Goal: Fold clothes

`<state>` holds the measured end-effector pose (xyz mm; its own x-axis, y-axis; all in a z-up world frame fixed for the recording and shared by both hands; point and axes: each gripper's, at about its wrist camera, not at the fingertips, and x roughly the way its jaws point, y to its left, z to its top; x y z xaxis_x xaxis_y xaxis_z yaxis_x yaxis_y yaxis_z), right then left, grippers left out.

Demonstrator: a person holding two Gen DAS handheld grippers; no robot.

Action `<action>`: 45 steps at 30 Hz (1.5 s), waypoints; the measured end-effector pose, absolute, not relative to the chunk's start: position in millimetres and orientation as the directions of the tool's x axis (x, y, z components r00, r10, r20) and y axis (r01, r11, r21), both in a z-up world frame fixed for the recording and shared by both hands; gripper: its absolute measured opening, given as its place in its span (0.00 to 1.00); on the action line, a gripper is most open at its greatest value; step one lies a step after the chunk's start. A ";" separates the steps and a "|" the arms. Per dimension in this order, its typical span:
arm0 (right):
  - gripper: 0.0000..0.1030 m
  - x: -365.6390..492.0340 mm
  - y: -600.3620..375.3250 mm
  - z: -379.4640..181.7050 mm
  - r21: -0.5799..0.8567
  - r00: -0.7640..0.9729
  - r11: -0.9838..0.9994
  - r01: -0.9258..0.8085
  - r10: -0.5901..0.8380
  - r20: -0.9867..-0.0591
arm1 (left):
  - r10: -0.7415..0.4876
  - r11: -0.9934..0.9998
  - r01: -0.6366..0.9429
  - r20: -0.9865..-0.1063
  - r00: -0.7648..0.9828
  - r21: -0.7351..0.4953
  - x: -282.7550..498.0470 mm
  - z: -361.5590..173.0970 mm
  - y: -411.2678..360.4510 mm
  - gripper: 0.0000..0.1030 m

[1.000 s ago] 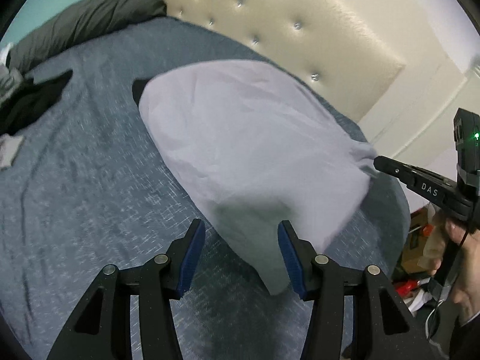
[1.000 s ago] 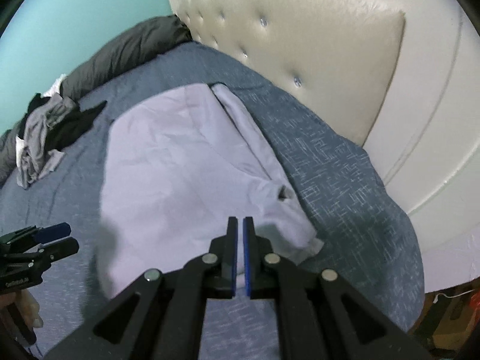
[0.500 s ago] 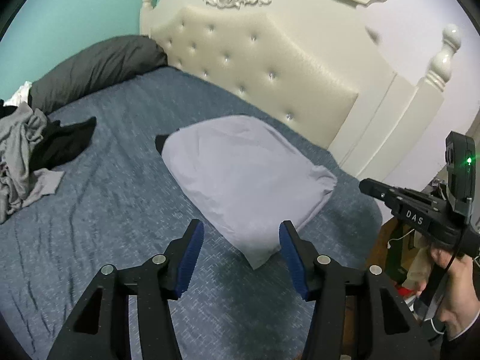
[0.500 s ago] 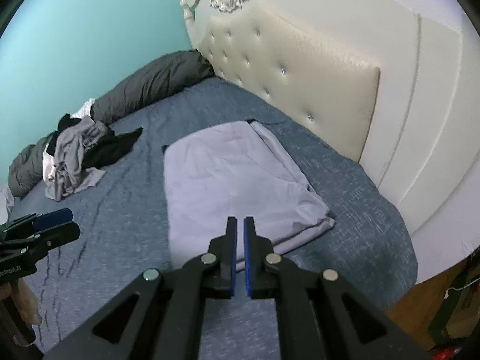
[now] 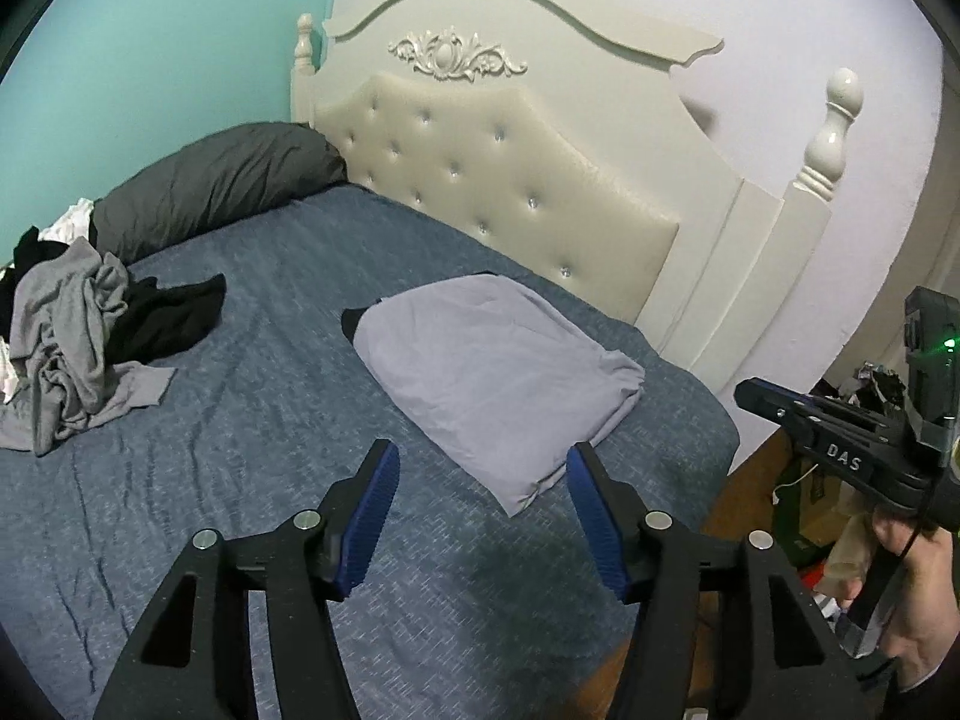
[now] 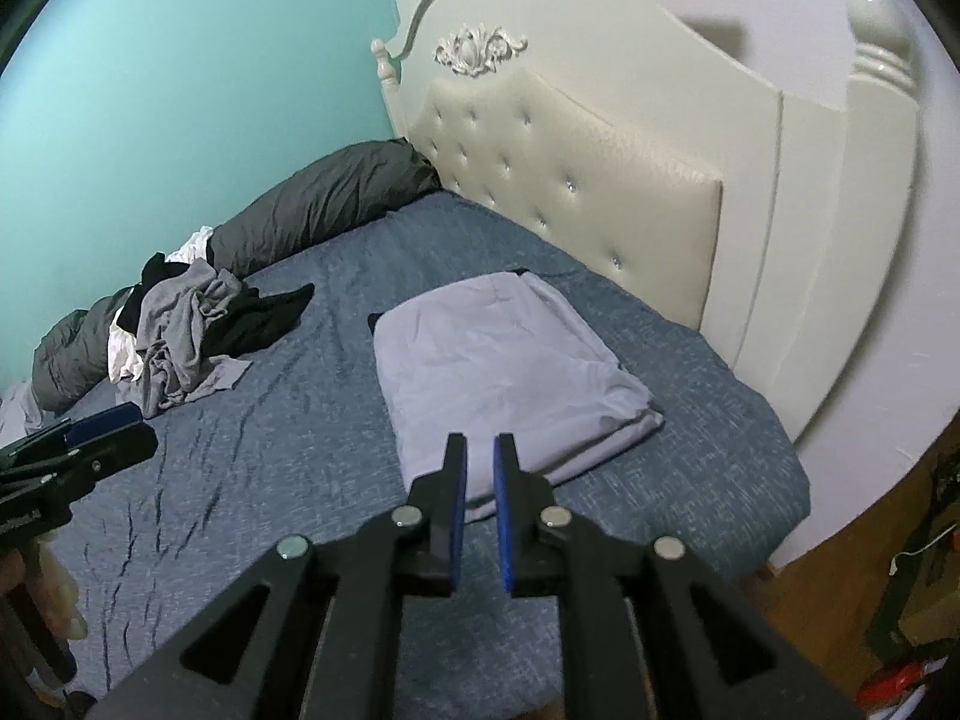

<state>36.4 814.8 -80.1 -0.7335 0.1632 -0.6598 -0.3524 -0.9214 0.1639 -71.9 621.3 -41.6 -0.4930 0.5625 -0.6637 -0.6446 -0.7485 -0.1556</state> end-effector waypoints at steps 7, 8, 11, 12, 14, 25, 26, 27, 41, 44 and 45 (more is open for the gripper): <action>0.20 65.2 783.5 -61.0 0.170 -0.758 -0.918 -0.359 0.180 -0.627 | 0.571 -0.748 -0.646 -0.642 -0.511 -0.151 -52.9 -31.5 596.9 0.65; 0.24 69.2 779.8 -58.9 0.172 -0.762 -0.916 -0.362 0.184 -0.621 | 0.572 -0.748 -0.647 -0.638 -0.515 -0.149 -50.1 -30.0 593.6 0.67; 0.39 80.8 768.8 -52.8 0.178 -0.773 -0.912 -0.370 0.196 -0.603 | 0.574 -0.746 -0.651 -0.629 -0.524 -0.138 -41.5 -26.7 585.0 0.72; 0.39 84.1 764.9 -50.7 0.182 -0.776 -0.911 -0.369 0.195 -0.599 | 0.575 -0.745 -0.652 -0.628 -0.524 -0.139 -39.0 -26.1 582.0 0.72; 0.41 90.0 757.0 -47.1 0.186 -0.781 -0.912 -0.366 0.193 -0.594 | 0.577 -0.745 -0.653 -0.625 -0.526 -0.139 -33.9 -24.9 576.0 0.73; 0.64 117.0 721.0 -39.6 0.180 -0.793 -0.914 -0.364 0.203 -0.574 | 0.578 -0.759 -0.639 -0.584 -0.571 -0.126 -5.5 -15.8 542.3 0.83; 0.66 118.9 718.5 -40.0 0.180 -0.794 -0.914 -0.364 0.204 -0.573 | 0.577 -0.760 -0.637 -0.581 -0.574 -0.126 -3.5 -15.6 540.0 0.84; 0.69 120.9 716.2 -40.6 0.180 -0.793 -0.913 -0.367 0.206 -0.573 | 0.576 -0.762 -0.635 -0.579 -0.577 -0.126 -1.3 -15.6 537.4 0.85; 0.94 148.7 685.7 -44.5 0.146 -0.795 -0.910 -0.388 0.251 -0.552 | 0.563 -0.785 -0.609 -0.540 -0.625 -0.114 24.1 -8.9 512.3 1.00; 0.95 153.9 679.5 -45.0 0.142 -0.796 -0.910 -0.390 0.255 -0.548 | 0.566 -0.783 -0.611 -0.536 -0.626 -0.113 30.0 -7.0 509.3 1.00; 0.95 155.9 677.4 -45.0 0.140 -0.796 -0.909 -0.392 0.259 -0.548 | 0.567 -0.783 -0.612 -0.534 -0.627 -0.112 31.9 -6.4 508.0 1.00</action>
